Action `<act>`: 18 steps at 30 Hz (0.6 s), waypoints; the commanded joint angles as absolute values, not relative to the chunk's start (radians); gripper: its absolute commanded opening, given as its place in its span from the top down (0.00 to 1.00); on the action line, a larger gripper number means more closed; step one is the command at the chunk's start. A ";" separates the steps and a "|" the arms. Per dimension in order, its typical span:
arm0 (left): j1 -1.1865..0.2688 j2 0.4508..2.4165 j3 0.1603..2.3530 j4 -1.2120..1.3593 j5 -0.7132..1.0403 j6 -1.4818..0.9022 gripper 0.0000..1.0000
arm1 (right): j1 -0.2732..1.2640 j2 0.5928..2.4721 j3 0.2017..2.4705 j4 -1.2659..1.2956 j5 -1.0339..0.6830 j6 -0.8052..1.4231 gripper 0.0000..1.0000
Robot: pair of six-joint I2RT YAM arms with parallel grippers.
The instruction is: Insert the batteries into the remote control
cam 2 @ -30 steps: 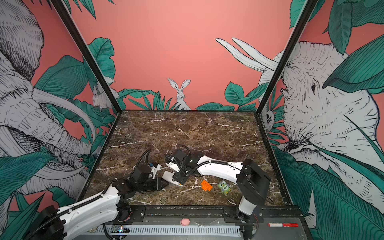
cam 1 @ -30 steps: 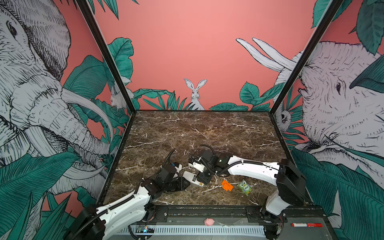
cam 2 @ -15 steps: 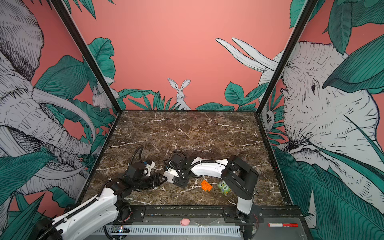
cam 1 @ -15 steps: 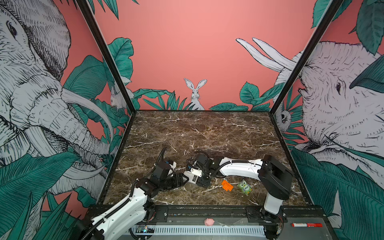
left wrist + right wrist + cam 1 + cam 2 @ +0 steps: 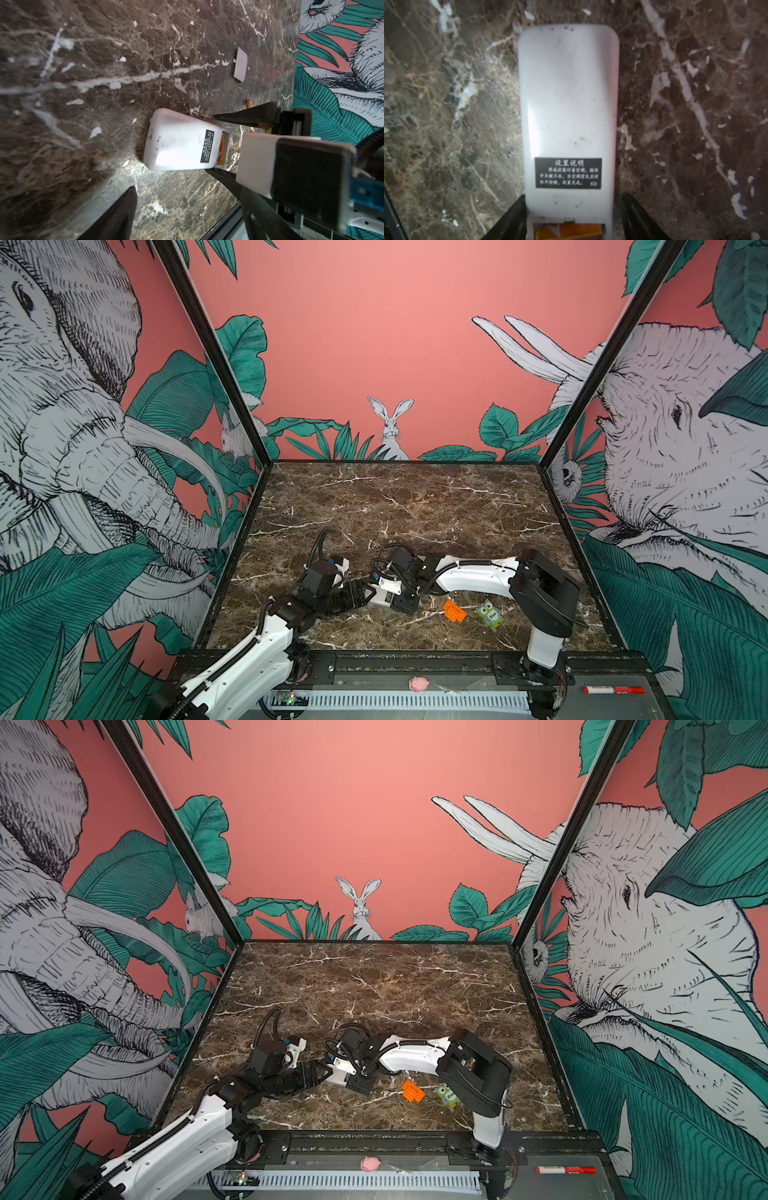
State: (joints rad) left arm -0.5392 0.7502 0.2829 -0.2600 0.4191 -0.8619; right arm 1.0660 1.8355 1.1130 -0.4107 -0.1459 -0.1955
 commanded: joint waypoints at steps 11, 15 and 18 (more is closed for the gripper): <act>-0.499 0.796 0.354 -0.250 0.432 -0.819 0.21 | 1.053 1.882 1.075 -0.389 -0.149 -0.232 0.50; -0.486 0.793 0.351 -0.254 0.440 -0.815 0.21 | 1.053 1.898 1.090 -0.396 -0.136 -0.247 0.46; -0.474 0.785 0.344 -0.257 0.447 -0.817 0.20 | 1.053 1.905 1.095 -0.388 -0.139 -0.264 0.42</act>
State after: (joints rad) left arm -0.4904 0.7979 0.3275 -0.2859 0.4519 -0.8185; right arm 1.0531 1.8431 1.1099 -0.3775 -0.1429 -0.2184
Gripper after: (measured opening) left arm 0.793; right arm 0.570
